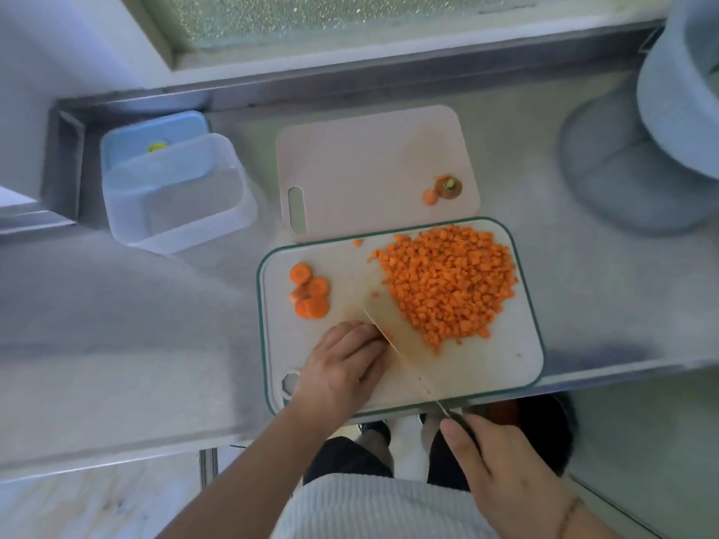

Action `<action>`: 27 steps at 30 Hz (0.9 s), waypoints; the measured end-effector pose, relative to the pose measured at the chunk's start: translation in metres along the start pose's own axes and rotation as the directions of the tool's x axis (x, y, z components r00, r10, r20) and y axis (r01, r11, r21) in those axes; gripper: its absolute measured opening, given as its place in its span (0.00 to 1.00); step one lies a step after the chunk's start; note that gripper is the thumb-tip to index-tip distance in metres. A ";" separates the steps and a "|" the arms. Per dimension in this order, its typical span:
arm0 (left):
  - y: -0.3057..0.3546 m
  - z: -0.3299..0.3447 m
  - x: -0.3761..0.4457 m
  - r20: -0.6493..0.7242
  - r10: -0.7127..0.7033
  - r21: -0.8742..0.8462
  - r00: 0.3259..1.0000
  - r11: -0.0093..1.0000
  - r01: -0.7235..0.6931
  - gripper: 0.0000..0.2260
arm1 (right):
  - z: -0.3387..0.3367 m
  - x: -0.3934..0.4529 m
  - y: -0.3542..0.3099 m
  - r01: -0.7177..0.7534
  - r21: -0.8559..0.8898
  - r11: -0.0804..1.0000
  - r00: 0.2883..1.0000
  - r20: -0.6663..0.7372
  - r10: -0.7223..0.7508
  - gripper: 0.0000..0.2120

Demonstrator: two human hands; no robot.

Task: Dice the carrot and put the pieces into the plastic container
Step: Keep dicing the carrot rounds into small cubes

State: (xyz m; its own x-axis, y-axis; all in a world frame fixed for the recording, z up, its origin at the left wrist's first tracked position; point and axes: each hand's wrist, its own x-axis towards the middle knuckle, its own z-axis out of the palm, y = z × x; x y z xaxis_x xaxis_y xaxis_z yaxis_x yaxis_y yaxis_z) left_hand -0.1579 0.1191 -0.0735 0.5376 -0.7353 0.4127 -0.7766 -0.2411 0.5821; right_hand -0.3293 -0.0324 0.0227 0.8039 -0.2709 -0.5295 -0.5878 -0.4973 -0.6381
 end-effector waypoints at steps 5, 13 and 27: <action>0.001 0.000 0.001 0.000 0.007 0.001 1.000 1.000 -0.007 0.04 | 0.001 0.005 0.001 -0.052 -0.059 0.997 0.997 0.050 0.055 0.50; 0.002 -0.002 0.002 -0.008 -0.006 -0.012 1.000 1.000 0.006 0.06 | 0.005 0.023 -0.008 0.014 0.063 0.998 1.000 -0.015 -0.014 0.35; 0.003 -0.008 0.002 0.000 -0.016 -0.004 1.000 1.000 0.016 0.01 | 0.012 0.022 -0.007 -0.023 0.010 1.000 0.999 0.032 0.023 0.36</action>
State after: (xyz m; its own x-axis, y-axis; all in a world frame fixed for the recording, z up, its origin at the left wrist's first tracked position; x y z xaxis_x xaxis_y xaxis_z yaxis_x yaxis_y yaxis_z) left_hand -0.1565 0.1217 -0.0648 0.5496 -0.7317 0.4032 -0.7668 -0.2504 0.5910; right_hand -0.3085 -0.0248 0.0083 0.7870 -0.2553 -0.5616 -0.6070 -0.4827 -0.6313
